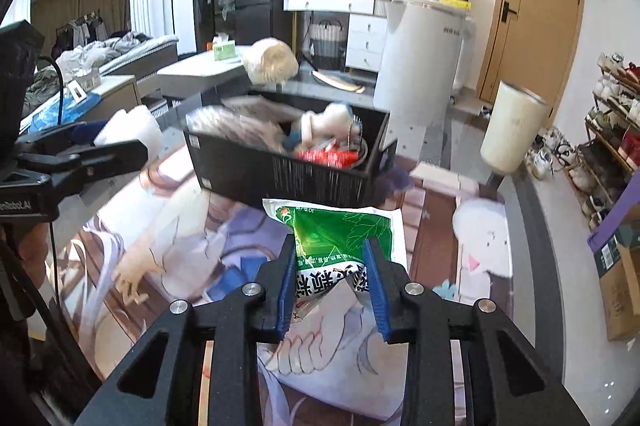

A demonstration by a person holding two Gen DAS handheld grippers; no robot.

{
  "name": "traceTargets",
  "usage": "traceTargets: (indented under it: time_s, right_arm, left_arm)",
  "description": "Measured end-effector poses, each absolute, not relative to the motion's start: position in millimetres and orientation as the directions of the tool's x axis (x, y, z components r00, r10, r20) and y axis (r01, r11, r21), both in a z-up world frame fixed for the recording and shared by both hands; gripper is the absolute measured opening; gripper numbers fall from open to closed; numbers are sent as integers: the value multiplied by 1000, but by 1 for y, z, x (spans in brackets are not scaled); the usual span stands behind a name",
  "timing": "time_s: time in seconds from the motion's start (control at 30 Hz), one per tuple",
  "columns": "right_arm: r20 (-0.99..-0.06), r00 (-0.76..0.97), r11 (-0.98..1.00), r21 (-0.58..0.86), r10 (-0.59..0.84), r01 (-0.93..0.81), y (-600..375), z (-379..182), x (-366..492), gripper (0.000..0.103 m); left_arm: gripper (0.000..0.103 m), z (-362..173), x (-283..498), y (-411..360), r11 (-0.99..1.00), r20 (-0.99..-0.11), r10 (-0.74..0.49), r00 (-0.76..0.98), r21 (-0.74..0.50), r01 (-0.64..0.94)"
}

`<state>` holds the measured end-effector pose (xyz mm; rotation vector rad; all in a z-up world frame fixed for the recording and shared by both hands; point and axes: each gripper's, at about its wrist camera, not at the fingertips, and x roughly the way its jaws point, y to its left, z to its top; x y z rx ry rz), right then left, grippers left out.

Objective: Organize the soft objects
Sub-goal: 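Carry the foam block with the left gripper while the right carries the sachet over the box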

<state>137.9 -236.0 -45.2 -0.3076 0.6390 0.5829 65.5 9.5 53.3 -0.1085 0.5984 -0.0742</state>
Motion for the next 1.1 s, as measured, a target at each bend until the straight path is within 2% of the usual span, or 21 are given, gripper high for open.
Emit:
traceTargets:
  time_s: [0.43,1.1]
  right_arm:
    - [-561,677,785,-76,477,-615,-220,-18,141,31]
    - [-551,653,761,-50,520,-647,-194,-15,187,31]
  left_arm:
    - [90,70,81,11,993,-518,-97,850,-107,48]
    - [90,76,135,16,995,-524,-93,846,-81,59]
